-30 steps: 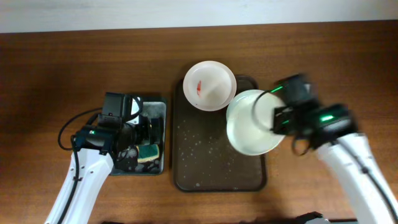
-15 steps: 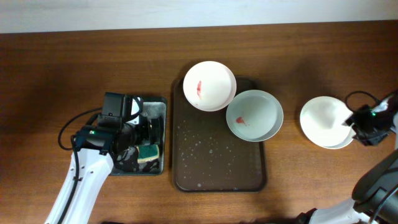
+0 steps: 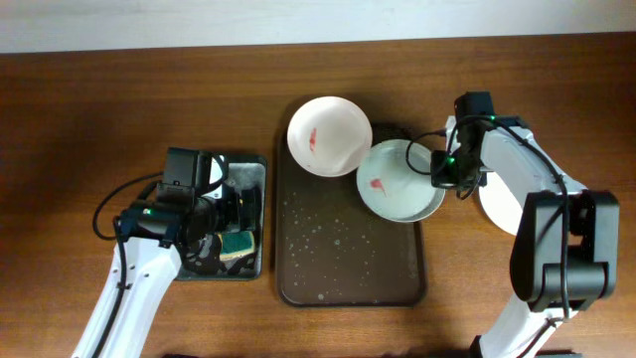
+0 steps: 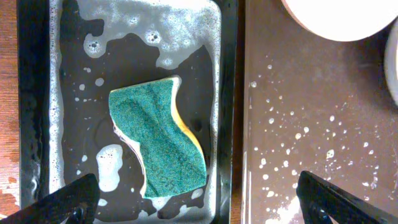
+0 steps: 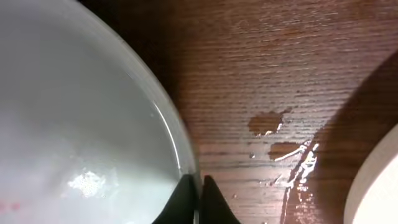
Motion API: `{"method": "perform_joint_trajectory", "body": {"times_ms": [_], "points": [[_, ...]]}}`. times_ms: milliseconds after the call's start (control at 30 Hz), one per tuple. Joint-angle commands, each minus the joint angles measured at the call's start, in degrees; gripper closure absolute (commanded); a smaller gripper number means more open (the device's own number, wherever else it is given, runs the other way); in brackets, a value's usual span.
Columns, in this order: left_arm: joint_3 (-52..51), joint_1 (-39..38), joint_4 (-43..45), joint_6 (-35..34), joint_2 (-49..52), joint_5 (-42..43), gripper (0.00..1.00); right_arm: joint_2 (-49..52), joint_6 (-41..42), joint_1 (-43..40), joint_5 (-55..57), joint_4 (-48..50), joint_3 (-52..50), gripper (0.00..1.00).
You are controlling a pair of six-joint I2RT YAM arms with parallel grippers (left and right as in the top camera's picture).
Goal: Clean dirty plates on tray and stack at the side
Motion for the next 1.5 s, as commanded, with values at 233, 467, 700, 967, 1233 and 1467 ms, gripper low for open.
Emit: {"method": "perform_joint_trajectory", "body": {"times_ms": [233, 467, 700, 967, 1233, 1467], "points": [[0.63, 0.37, -0.04, 0.52, -0.33, 0.44, 0.01, -17.66, 20.13, 18.27, -0.87, -10.12, -13.51, 0.96], [0.63, 0.35, 0.57, -1.68, -0.33, 0.7, 0.01, -23.3, 16.35, 21.53, -2.45, -5.44, -12.2, 0.6], [-15.08, 0.2, 12.35, -8.87, 5.81, -3.65, 0.36, -42.58, 9.4, 21.62, -2.47, -10.34, -8.92, 0.46], [-14.38, 0.26, 18.8, -12.44, 19.26, 1.29, 1.0, -41.7, 9.42, 21.64, -2.49, -12.72, -8.94, 0.47], [-3.5, 0.26, 10.71, -8.57, 18.6, -6.47, 0.53, -41.7, 9.42, 21.64, -2.47, -12.63, -8.94, 0.47], [-3.48, 0.26, 13.49, -8.52, 26.73, -6.45, 1.0, -41.7, 9.42, 21.64, -2.47, -12.7, -8.94, 0.47]]}}
